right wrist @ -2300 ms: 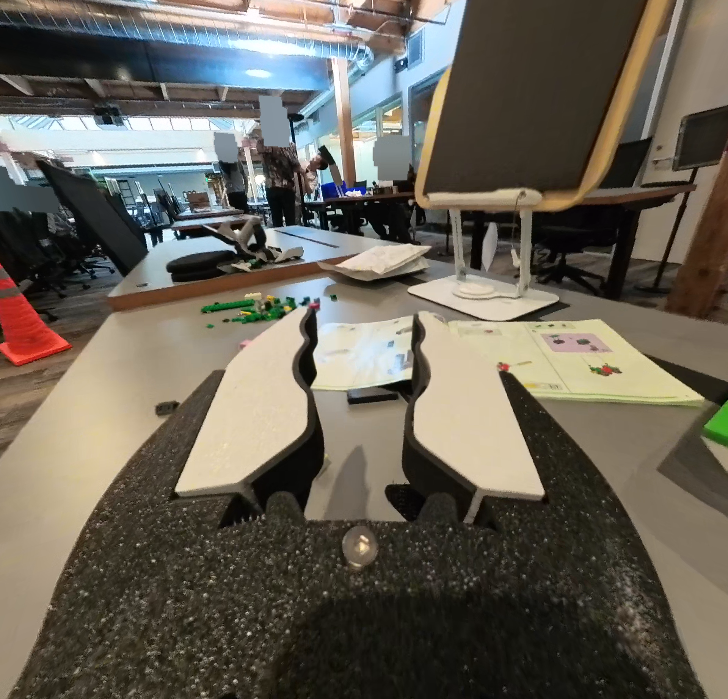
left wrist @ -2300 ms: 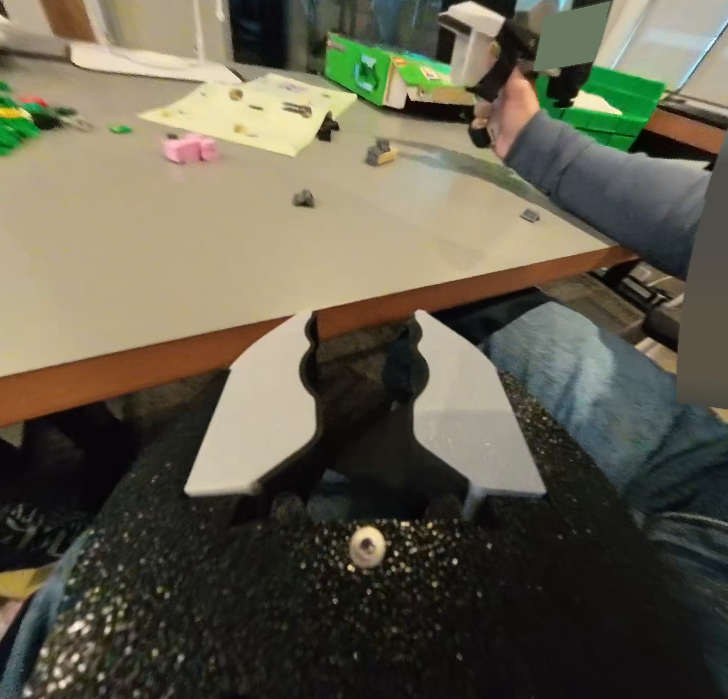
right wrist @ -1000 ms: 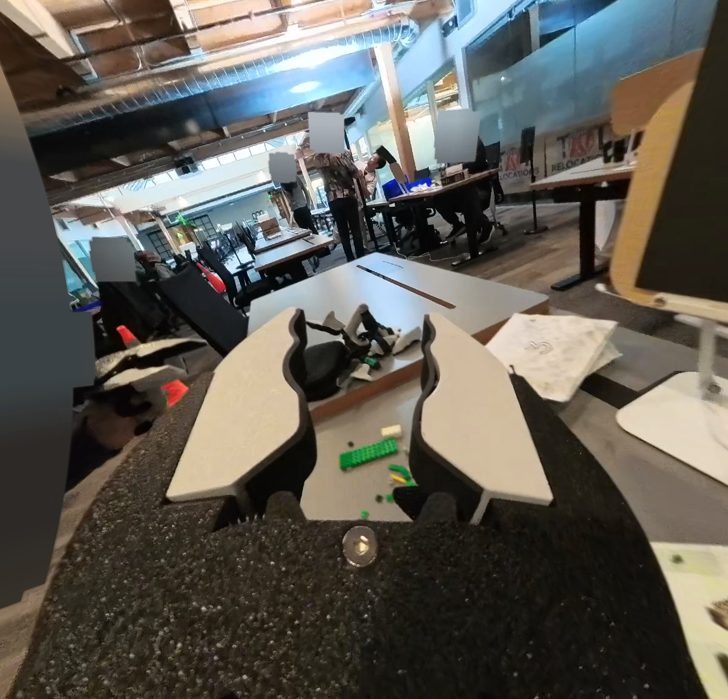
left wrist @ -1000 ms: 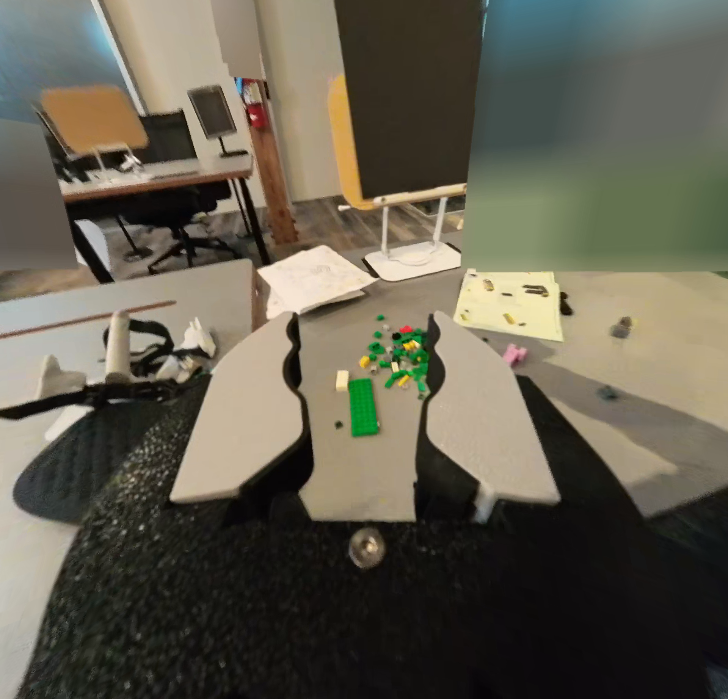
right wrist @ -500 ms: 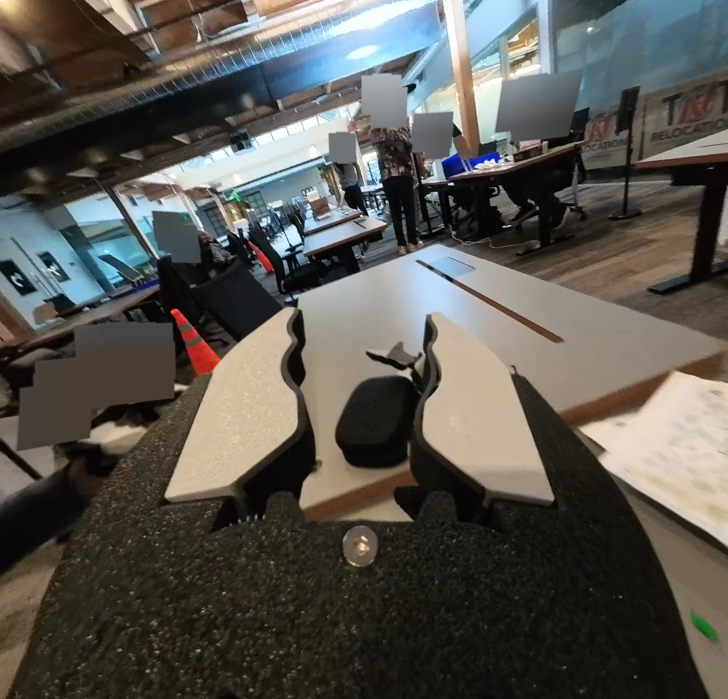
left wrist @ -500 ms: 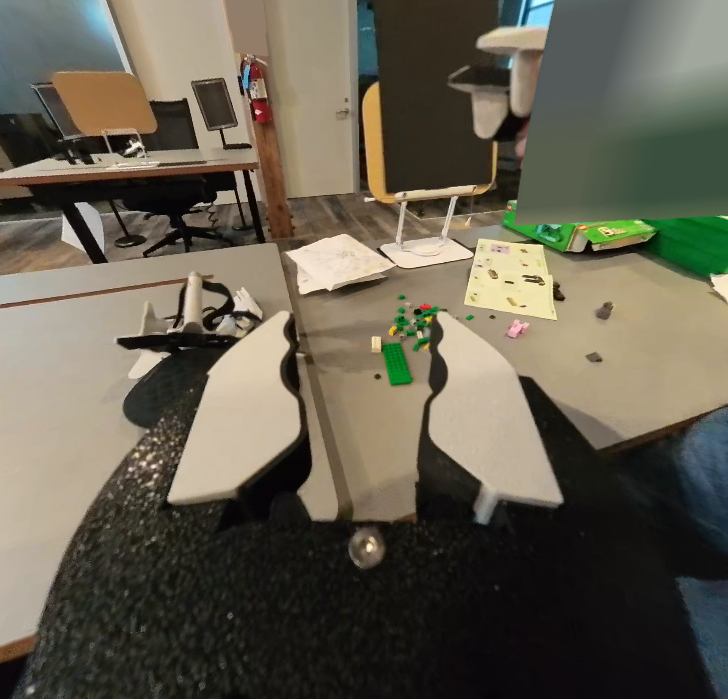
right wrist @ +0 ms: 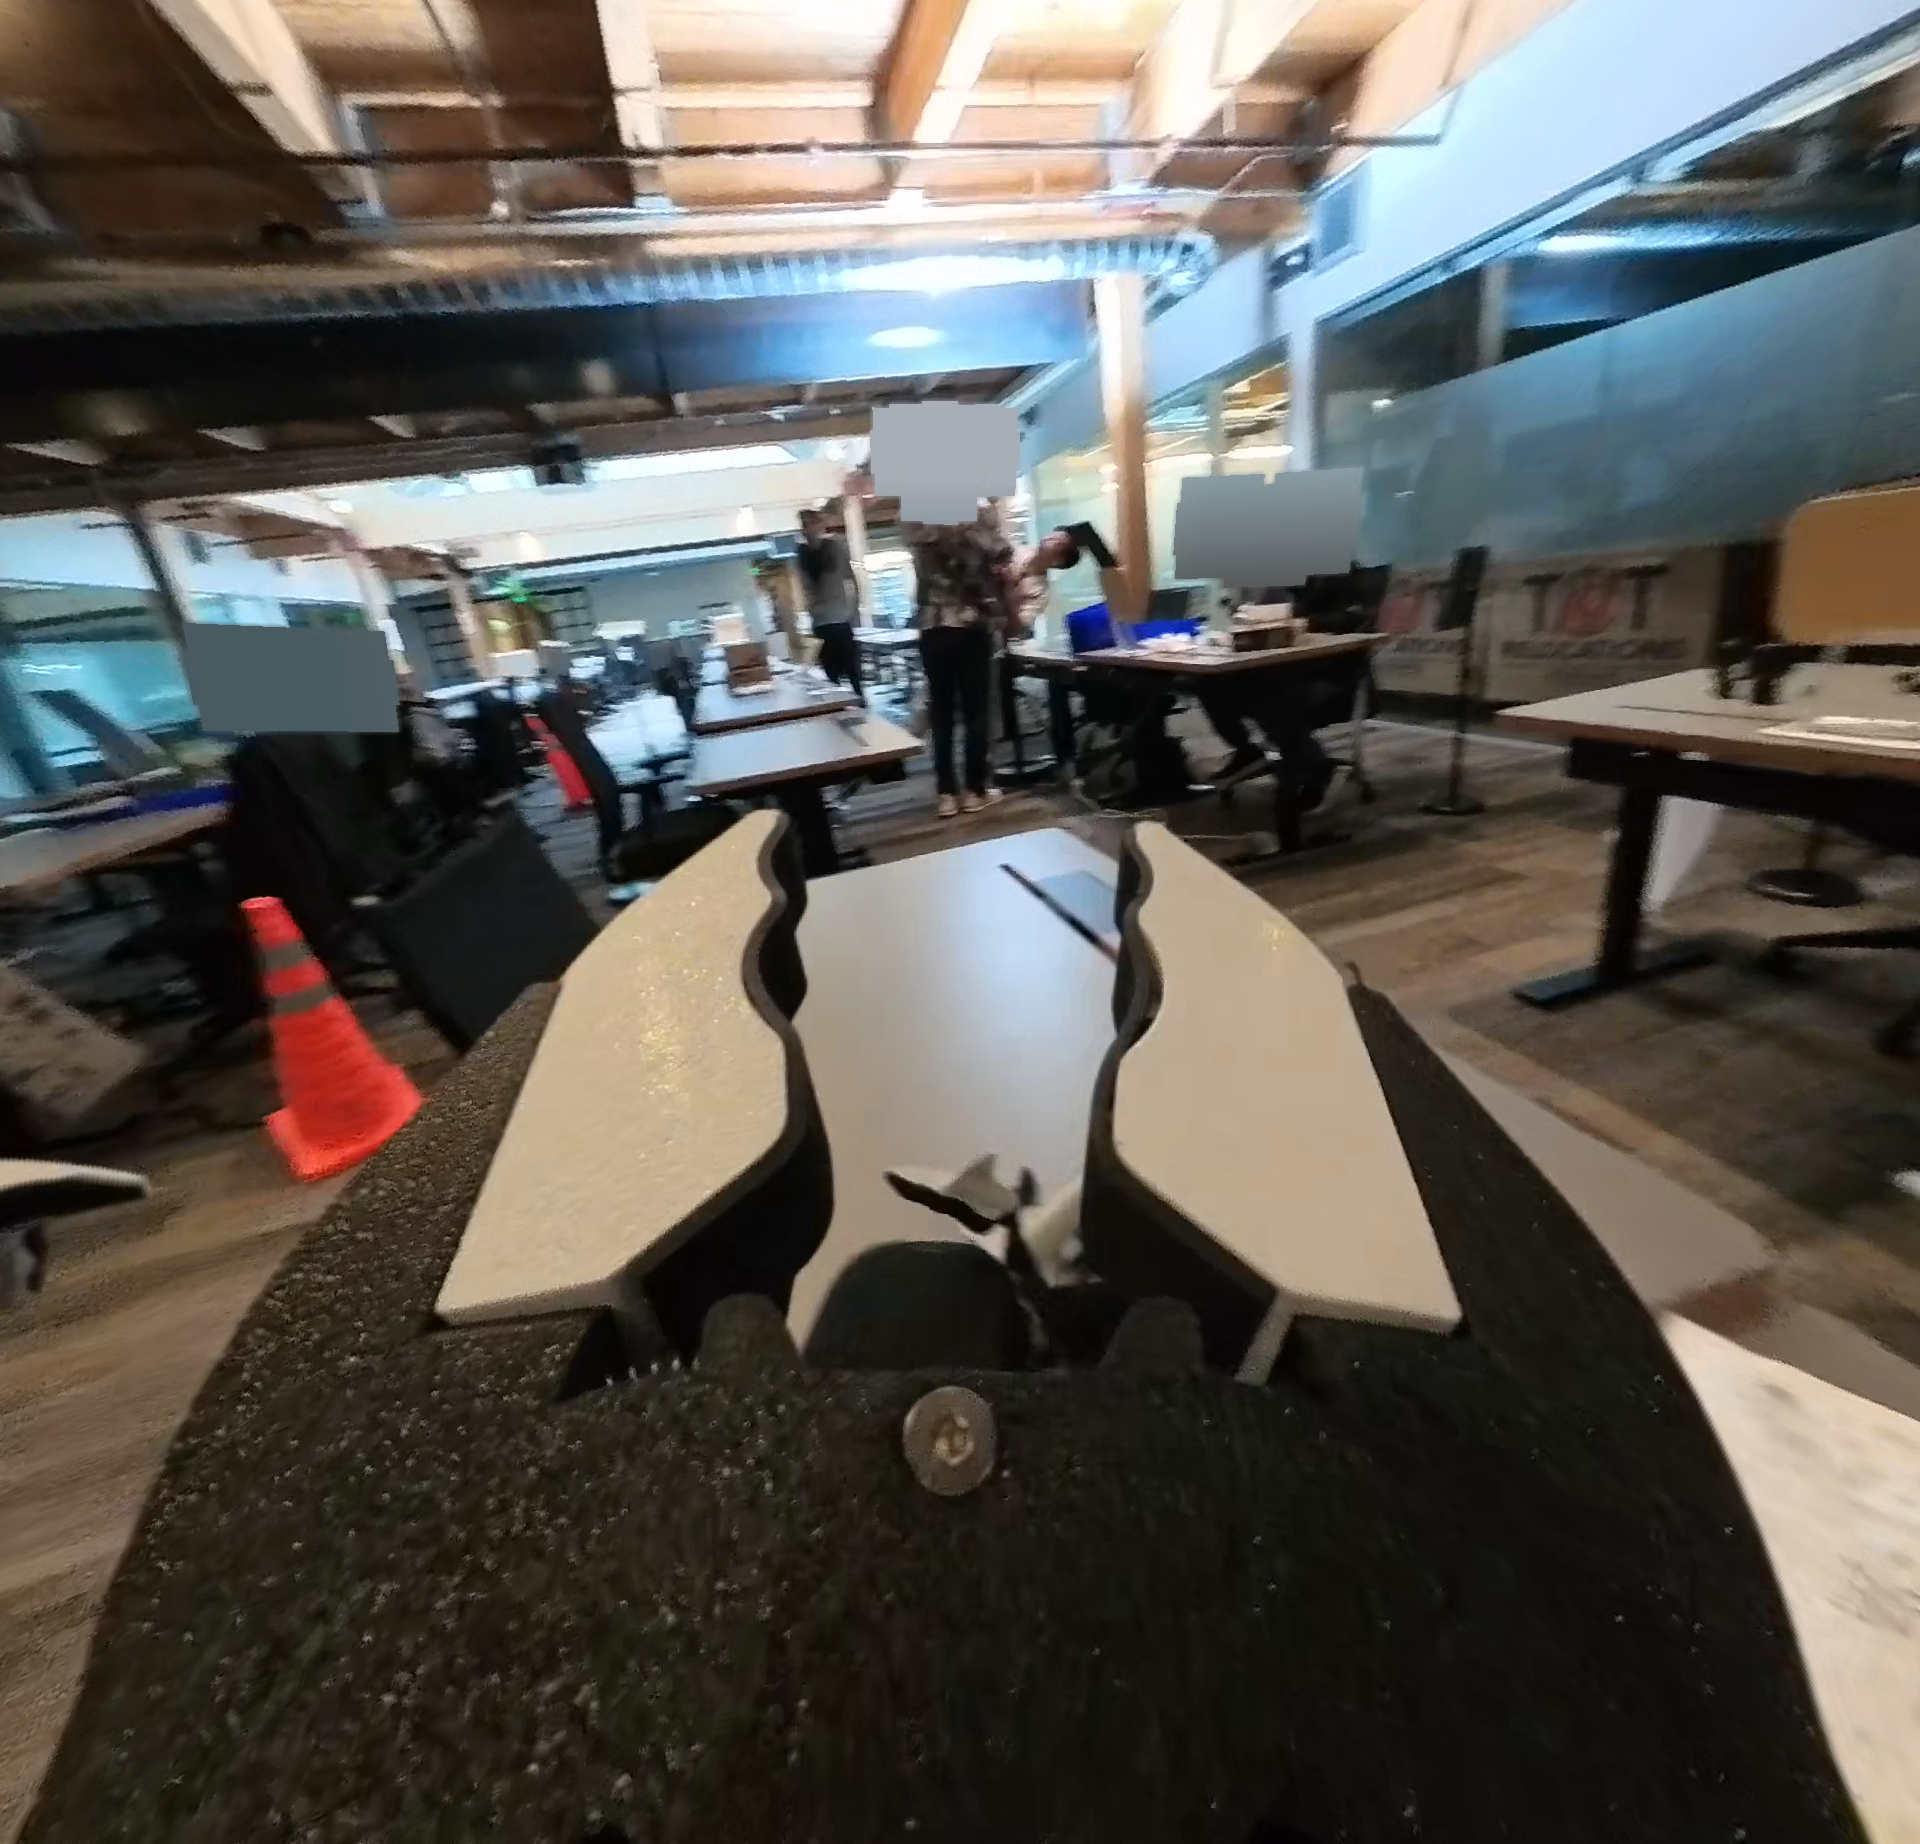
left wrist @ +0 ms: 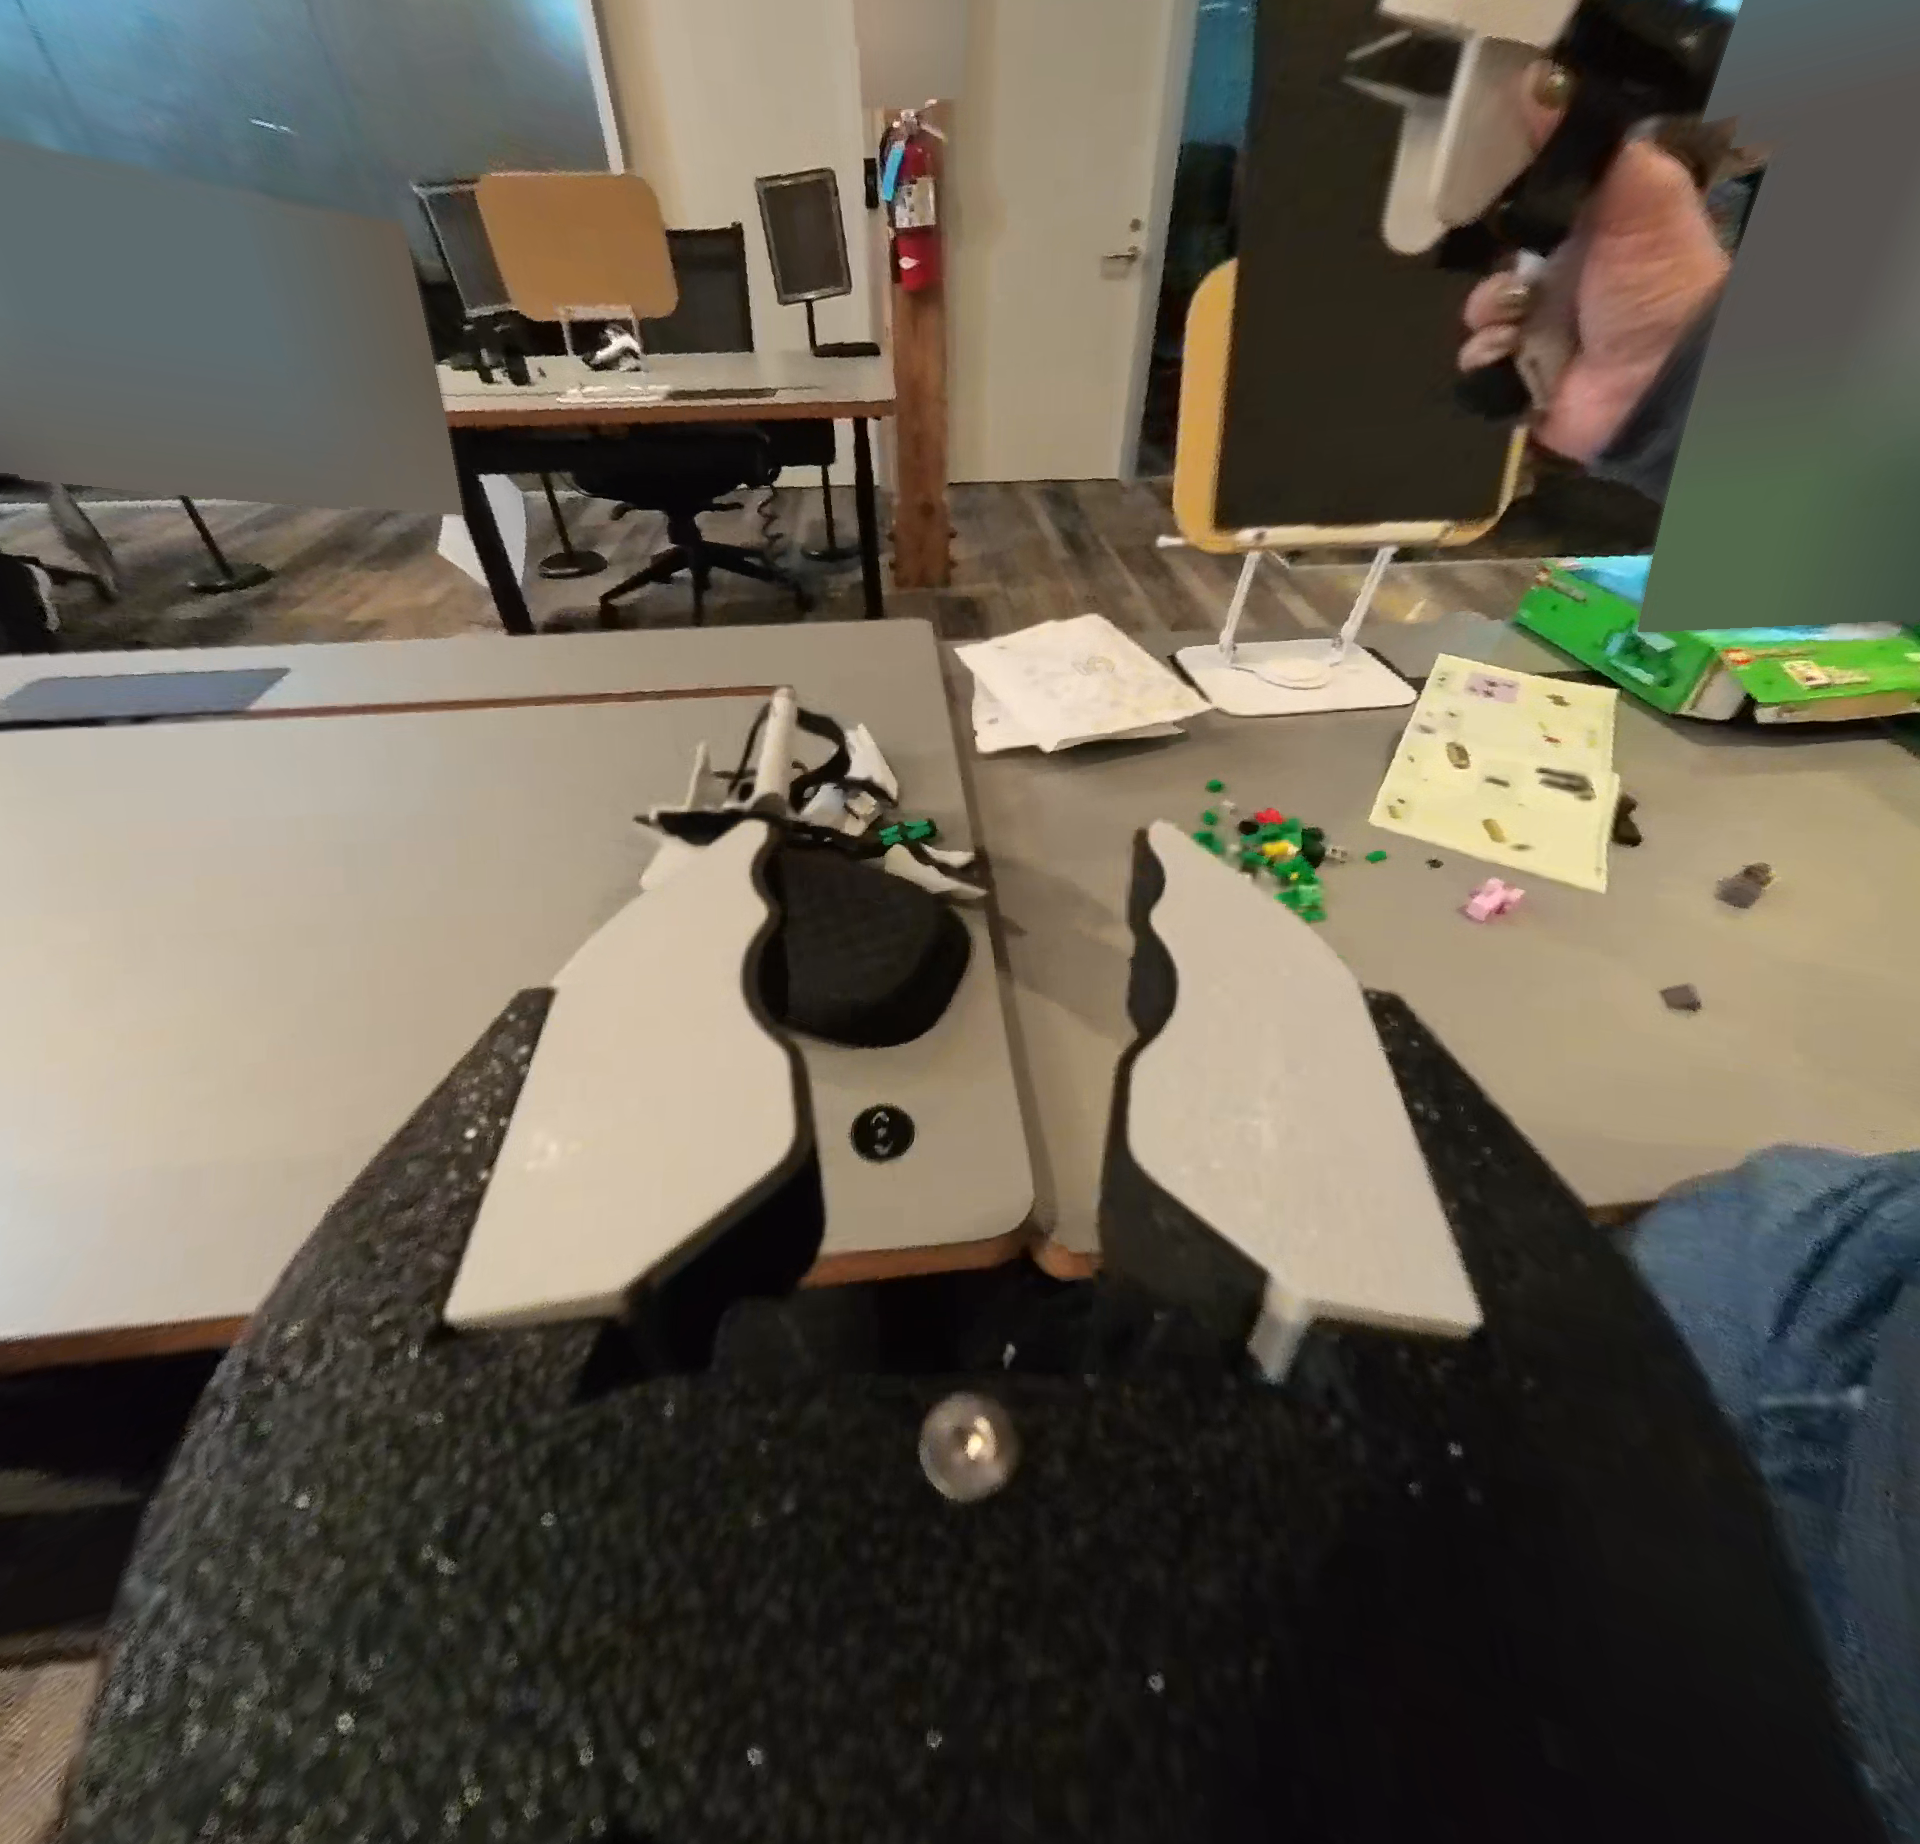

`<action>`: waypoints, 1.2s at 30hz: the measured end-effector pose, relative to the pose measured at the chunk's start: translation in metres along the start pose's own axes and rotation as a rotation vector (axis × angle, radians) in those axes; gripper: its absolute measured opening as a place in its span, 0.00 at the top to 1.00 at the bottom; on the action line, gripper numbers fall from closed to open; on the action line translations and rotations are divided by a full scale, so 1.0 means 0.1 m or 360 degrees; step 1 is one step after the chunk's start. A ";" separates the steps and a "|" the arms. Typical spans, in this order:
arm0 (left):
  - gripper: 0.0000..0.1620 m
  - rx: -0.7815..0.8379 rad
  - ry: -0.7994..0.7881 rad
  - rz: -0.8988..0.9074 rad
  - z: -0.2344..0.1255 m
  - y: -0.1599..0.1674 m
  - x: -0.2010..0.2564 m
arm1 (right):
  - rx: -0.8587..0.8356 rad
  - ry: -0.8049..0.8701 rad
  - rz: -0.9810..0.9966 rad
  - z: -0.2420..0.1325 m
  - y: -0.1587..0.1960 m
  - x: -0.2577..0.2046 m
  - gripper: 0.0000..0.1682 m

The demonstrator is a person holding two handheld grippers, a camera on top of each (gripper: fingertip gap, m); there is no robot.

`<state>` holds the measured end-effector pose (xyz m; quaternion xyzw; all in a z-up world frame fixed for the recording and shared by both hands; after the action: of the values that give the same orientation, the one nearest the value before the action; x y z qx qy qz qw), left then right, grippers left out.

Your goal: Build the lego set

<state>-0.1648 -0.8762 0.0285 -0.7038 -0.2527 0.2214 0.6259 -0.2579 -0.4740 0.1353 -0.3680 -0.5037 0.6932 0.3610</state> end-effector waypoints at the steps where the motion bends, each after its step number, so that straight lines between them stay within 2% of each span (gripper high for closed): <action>1: 0.61 -0.0001 0.0032 -0.0018 0.07 -0.06 -0.01 | -0.0010 0.0080 -0.0039 -0.12 -0.06 0.04 0.66; 4: 0.61 -0.0051 0.0220 -0.0036 0.46 -0.25 0.06 | -0.0056 0.0320 -0.0131 -0.66 -0.18 0.20 0.66; 7: 0.60 -0.0105 0.0461 0.0023 1.00 -0.46 0.24 | -0.0118 0.0618 -0.0099 -1.37 -0.19 0.36 0.66; 10: 0.58 -0.0145 0.0712 0.0118 1.60 -0.65 0.54 | -0.0167 0.0862 -0.0020 -2.11 -0.11 0.42 0.66; 14: 0.58 -0.0119 0.1067 0.0229 2.42 -0.82 1.08 | -0.0213 0.1247 -0.0085 -3.04 -0.03 0.39 0.66; 19: 0.57 -0.0122 0.1532 0.0361 3.32 -0.77 1.90 | -0.0199 0.1786 -0.0186 -4.11 0.01 0.16 0.66; 23: 0.57 -0.0131 0.1839 0.0365 3.78 -0.63 2.51 | -0.0252 0.2215 -0.0273 -4.80 0.18 -0.16 0.66; 26: 0.57 -0.0133 0.2029 0.0431 3.99 -0.47 2.88 | -0.0281 0.2510 -0.0345 -5.10 0.36 -0.50 0.67; 31: 0.57 -0.0223 0.2279 0.0405 4.11 -0.21 3.20 | -0.0353 0.2918 -0.0188 -5.27 0.88 -1.17 0.69; 34: 0.58 -0.0201 0.2397 0.0453 4.05 -0.03 3.25 | -0.0250 0.3103 0.0048 -5.26 1.36 -1.71 0.69; 36: 0.59 -0.0186 0.2446 0.0464 4.01 0.08 3.27 | -0.0232 0.3272 0.0245 -5.24 1.85 -2.10 0.67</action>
<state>-0.1625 -0.3616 -0.0251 -0.7176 0.3349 -0.2615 0.5518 0.2744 -0.4734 -0.1287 -0.8348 0.0322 0.0331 0.5486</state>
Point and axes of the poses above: each gripper's, where its closed fingertips meet, z out along the fingers, y out of its underside, x = y × z across the jaws, the point moved 8 cm from there along -z, back along the fingers, and after that the axes turned 4 degrees about y, right-handed, at the moved point
